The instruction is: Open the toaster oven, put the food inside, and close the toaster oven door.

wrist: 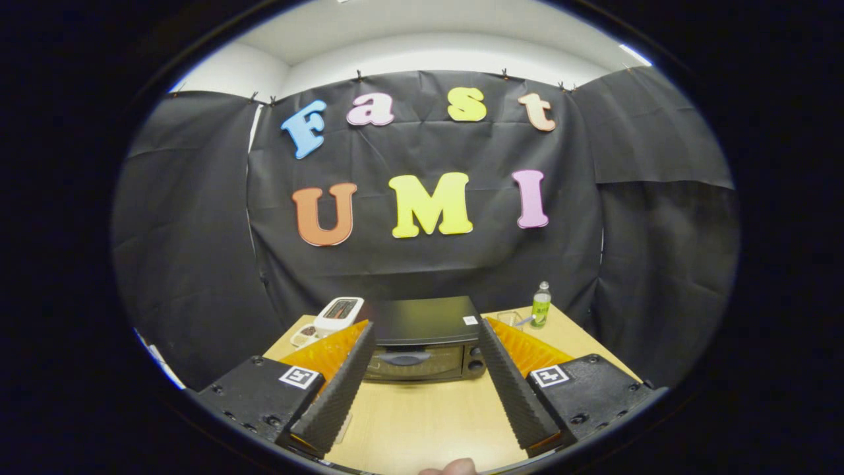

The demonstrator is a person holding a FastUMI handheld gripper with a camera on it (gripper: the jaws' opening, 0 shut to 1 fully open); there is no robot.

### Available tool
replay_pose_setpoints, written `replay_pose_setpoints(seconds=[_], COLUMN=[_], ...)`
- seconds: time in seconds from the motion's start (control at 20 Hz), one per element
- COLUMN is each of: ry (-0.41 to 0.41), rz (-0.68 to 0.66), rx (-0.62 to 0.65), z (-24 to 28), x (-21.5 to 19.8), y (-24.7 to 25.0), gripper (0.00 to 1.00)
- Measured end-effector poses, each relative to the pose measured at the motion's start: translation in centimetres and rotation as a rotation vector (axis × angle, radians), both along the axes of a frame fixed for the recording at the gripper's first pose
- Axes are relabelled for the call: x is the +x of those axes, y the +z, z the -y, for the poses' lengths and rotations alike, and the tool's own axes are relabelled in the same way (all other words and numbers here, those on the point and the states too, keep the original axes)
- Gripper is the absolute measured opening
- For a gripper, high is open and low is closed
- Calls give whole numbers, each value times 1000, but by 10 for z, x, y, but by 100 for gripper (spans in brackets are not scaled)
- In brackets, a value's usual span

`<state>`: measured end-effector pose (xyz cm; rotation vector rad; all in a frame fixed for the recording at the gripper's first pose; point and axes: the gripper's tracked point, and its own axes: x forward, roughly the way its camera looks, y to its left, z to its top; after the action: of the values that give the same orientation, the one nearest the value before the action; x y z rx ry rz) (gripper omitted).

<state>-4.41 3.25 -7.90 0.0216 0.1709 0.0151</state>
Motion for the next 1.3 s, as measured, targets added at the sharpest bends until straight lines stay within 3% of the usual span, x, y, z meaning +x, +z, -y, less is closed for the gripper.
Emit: replay_pose_setpoints(seconds=[1.3], ry=[48], rz=[-15], rx=[-8], z=[-10], x=[7], y=[-5], gripper=[100])
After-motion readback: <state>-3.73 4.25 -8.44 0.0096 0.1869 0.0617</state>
